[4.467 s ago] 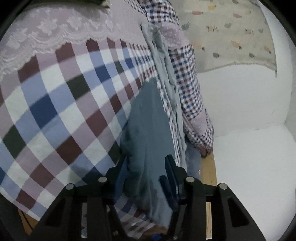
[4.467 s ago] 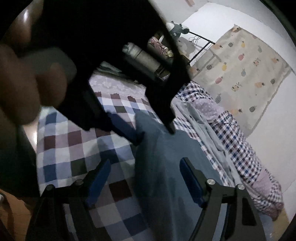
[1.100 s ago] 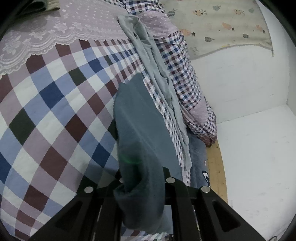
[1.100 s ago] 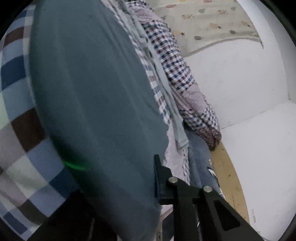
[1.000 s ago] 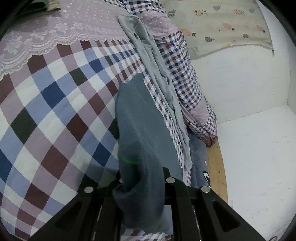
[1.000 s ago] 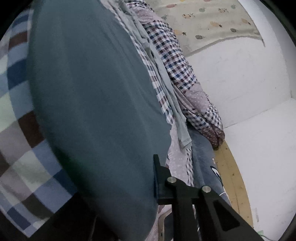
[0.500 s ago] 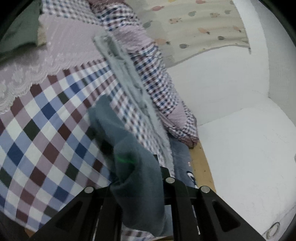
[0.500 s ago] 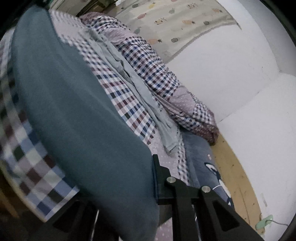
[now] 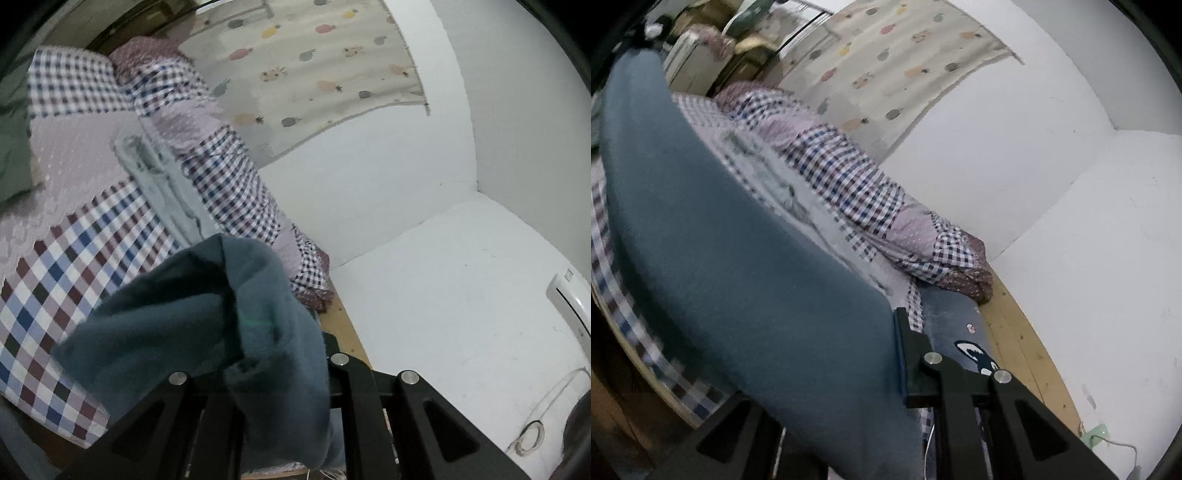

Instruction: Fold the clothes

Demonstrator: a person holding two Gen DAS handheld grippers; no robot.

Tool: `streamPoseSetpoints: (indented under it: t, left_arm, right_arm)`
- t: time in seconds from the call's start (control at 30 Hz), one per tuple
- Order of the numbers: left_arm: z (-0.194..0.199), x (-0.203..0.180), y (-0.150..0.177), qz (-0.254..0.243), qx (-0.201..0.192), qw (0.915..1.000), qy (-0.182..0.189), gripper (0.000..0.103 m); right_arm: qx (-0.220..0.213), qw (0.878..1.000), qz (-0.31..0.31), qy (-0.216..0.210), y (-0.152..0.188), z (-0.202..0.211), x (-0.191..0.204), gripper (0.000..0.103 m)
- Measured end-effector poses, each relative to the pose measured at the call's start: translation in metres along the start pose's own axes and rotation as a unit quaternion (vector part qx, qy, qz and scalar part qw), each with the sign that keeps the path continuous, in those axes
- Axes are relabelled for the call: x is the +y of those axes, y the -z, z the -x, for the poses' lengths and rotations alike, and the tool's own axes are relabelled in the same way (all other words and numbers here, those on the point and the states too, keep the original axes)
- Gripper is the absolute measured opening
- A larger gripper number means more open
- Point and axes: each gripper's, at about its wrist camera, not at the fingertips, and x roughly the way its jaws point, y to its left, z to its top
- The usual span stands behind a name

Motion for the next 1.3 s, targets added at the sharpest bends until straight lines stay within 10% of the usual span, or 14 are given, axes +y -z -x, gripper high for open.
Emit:
streamPoseSetpoints:
  t: [0.47, 0.8, 0.93, 1.1, 1.3]
  left_arm:
    - [-0.094, 0.111, -0.011, 0.061, 0.042, 0.9810, -0.180, 0.008]
    - [-0.190, 0.153, -0.057, 0.080, 0.065, 0.9707, -0.217, 0.008]
    - [-0.231, 0.196, -0.066, 0.112, 0.097, 0.9545, -0.259, 0.008]
    - [-0.262, 0.261, -0.070, 0.209, 0.134, 0.9209, -0.300, 0.011]
    - [-0.252, 0.249, -0.074, 0.197, 0.089, 0.9397, -0.265, 0.030]
  right_arm:
    - [0.096, 0.990, 0.027, -0.103, 0.006, -0.151, 0.061, 0.011]
    - [0.129, 0.982, 0.018, -0.139, -0.016, -0.262, 0.065, 0.011]
    - [0.160, 0.971, 0.010, -0.179, -0.009, -0.320, 0.080, 0.014]
    - [0.216, 0.951, -0.011, -0.222, 0.007, -0.393, 0.098, 0.038]
    - [0.218, 0.954, -0.132, -0.155, 0.014, -0.433, 0.064, 0.069]
